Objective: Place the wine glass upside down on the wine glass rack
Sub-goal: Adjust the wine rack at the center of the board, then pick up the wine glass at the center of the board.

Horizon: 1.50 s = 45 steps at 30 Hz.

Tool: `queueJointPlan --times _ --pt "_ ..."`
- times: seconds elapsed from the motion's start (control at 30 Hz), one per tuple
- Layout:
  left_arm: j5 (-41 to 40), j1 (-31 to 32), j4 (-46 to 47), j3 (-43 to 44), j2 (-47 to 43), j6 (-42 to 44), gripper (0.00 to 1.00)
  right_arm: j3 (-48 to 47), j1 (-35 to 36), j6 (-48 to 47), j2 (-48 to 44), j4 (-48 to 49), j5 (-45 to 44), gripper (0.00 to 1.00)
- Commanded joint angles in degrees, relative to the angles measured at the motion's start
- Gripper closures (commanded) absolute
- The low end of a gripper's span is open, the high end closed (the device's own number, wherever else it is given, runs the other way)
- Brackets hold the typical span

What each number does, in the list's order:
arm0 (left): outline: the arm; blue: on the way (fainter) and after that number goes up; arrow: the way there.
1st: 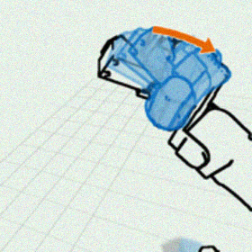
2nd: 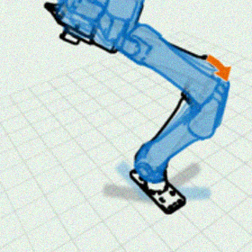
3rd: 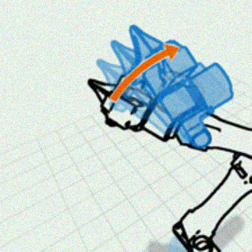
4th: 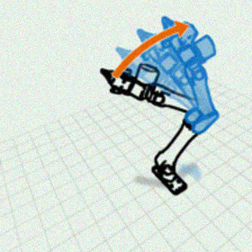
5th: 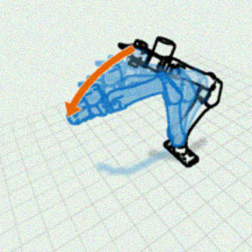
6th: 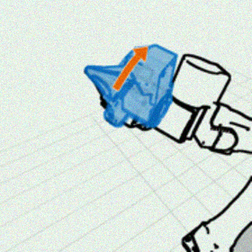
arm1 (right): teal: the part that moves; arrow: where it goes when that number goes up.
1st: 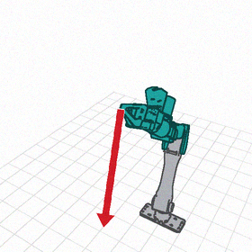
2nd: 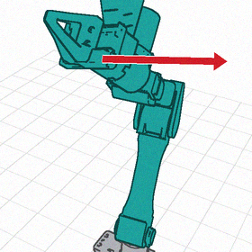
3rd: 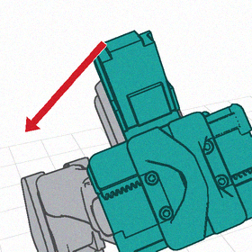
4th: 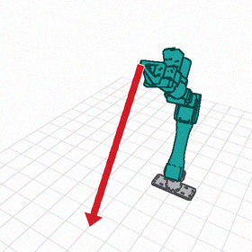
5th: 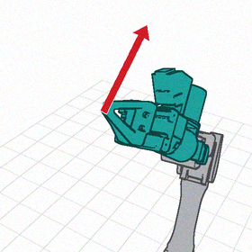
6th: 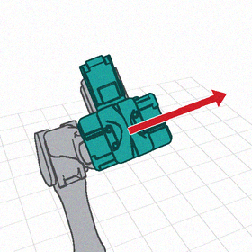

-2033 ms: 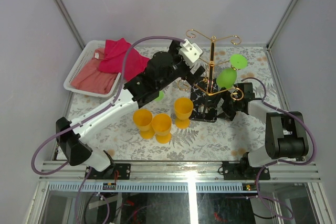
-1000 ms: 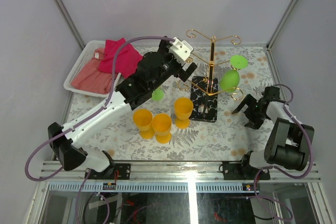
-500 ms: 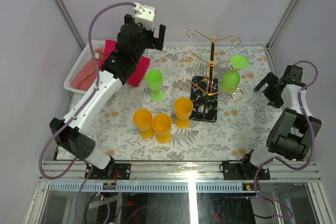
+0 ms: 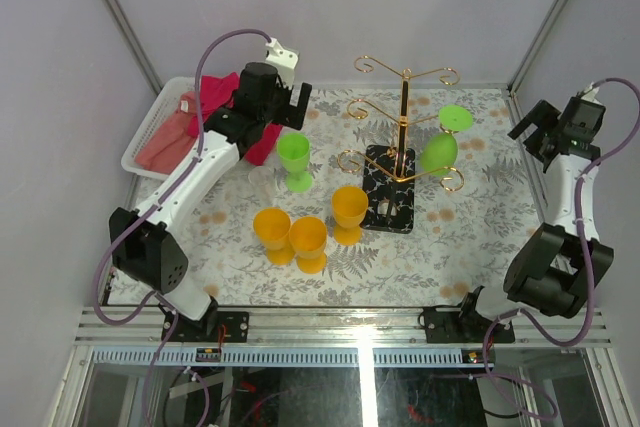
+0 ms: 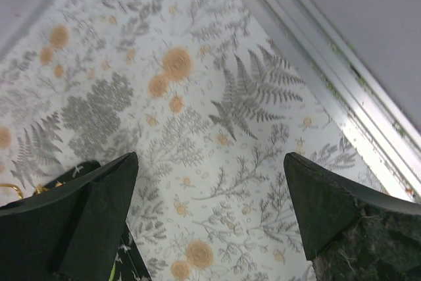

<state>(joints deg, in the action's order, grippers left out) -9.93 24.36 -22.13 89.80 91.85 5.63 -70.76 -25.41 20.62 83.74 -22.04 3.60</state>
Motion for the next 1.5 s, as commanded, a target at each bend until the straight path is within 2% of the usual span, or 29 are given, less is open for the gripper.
queueJointPlan --times 0.0,0.23,0.4,0.5,1.1,1.23,1.3,1.47 --pt "3.1 -0.3 -3.5 -1.3 -1.2 -1.2 0.00 -3.6 0.1 -1.1 -3.7 10.4 1.7 0.01" --pt "3.9 -0.4 -8.3 0.5 1.6 -0.8 0.00 -6.2 0.3 1.0 -3.9 18.8 11.3 0.00" --pt "4.8 -0.5 -14.3 2.6 4.5 0.5 0.10 -6.8 0.4 1.4 -4.3 18.8 11.4 0.00" --pt "4.5 -0.5 -15.8 2.3 5.2 0.7 0.13 -6.7 0.4 1.1 -4.6 18.5 11.0 0.00" --pt "7.0 -2.7 -14.9 -2.0 8.0 0.0 0.35 -5.9 0.4 1.3 -5.2 17.5 11.6 0.01" --pt "7.8 -3.1 -13.2 -3.7 7.5 -0.4 0.46 -5.3 0.3 1.5 -5.6 18.0 10.7 0.01" --pt "8.3 -3.3 -13.3 -3.8 7.7 -0.5 0.56 -5.7 0.4 1.5 -5.5 17.8 10.5 0.00" --pt "9.6 -3.6 -13.1 -3.2 7.7 -0.8 0.90 -6.1 0.4 2.4 -5.3 18.9 11.5 0.01"
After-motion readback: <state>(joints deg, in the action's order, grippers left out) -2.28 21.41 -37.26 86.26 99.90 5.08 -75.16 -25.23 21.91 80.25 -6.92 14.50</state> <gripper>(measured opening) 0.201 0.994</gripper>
